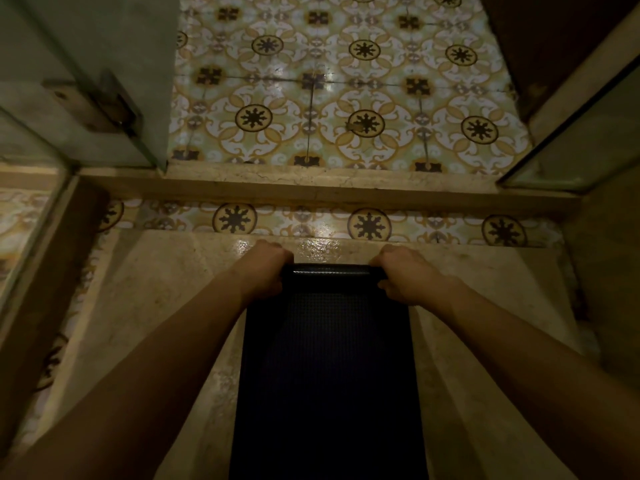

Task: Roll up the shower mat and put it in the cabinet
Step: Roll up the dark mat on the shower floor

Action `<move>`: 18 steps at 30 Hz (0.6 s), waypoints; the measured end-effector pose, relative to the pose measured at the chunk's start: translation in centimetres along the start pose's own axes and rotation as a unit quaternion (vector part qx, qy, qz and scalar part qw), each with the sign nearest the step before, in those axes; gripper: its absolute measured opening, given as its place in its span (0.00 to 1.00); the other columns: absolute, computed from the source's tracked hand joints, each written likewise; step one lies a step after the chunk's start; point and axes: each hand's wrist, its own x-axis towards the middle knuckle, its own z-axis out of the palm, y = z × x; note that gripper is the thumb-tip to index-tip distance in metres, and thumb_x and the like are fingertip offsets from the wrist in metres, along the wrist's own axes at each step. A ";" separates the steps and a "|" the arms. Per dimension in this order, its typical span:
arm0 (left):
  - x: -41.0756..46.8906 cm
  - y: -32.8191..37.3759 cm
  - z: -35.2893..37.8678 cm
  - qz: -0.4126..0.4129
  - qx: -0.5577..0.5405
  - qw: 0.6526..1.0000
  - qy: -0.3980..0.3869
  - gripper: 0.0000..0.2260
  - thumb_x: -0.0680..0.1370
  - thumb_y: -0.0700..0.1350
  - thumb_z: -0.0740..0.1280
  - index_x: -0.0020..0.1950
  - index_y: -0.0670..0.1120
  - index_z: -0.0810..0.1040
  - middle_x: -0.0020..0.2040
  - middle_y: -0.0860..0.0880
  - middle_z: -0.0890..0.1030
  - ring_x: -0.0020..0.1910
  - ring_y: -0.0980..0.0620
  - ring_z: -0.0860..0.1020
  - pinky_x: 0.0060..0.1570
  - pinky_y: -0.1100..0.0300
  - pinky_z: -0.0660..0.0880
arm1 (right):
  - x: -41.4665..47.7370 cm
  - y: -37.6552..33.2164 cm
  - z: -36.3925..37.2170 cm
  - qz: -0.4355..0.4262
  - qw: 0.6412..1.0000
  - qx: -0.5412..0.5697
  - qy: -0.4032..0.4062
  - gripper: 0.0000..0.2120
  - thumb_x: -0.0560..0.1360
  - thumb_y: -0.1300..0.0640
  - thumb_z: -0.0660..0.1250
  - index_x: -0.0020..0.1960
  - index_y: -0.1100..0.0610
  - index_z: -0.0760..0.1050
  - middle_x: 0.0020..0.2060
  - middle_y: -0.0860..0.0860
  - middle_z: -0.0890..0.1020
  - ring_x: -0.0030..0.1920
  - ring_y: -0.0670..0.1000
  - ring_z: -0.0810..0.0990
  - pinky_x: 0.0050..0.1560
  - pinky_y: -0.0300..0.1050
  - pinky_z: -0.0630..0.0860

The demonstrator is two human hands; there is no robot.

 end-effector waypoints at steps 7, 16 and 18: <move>-0.2 0.2 0.2 -0.015 -0.024 0.999 0.017 0.14 0.72 0.37 0.70 0.56 0.47 0.78 0.52 0.43 0.82 0.54 0.44 0.78 0.51 0.54 0.77 | -0.3 -0.3 -0.3 0.022 1.000 0.018 0.003 0.16 0.73 0.60 0.68 0.61 0.55 0.77 0.54 0.56 0.80 0.56 0.56 0.77 0.51 0.47 0.74; -1.2 0.3 0.2 -0.016 -0.035 0.999 0.010 0.12 0.70 0.37 0.69 0.52 0.46 0.78 0.48 0.44 0.82 0.49 0.44 0.79 0.44 0.56 0.76 | -0.4 -0.7 -0.5 0.002 0.999 -0.006 -0.031 0.11 0.70 0.61 0.69 0.52 0.56 0.78 0.48 0.55 0.80 0.50 0.56 0.79 0.42 0.43 0.70; -1.5 0.5 0.5 -0.013 -0.029 0.999 0.022 0.13 0.70 0.37 0.70 0.53 0.46 0.77 0.49 0.44 0.82 0.48 0.45 0.79 0.44 0.55 0.76 | -0.4 -0.7 -0.3 0.001 1.000 -0.012 -0.024 0.13 0.69 0.61 0.69 0.53 0.56 0.76 0.49 0.55 0.80 0.50 0.56 0.78 0.41 0.43 0.69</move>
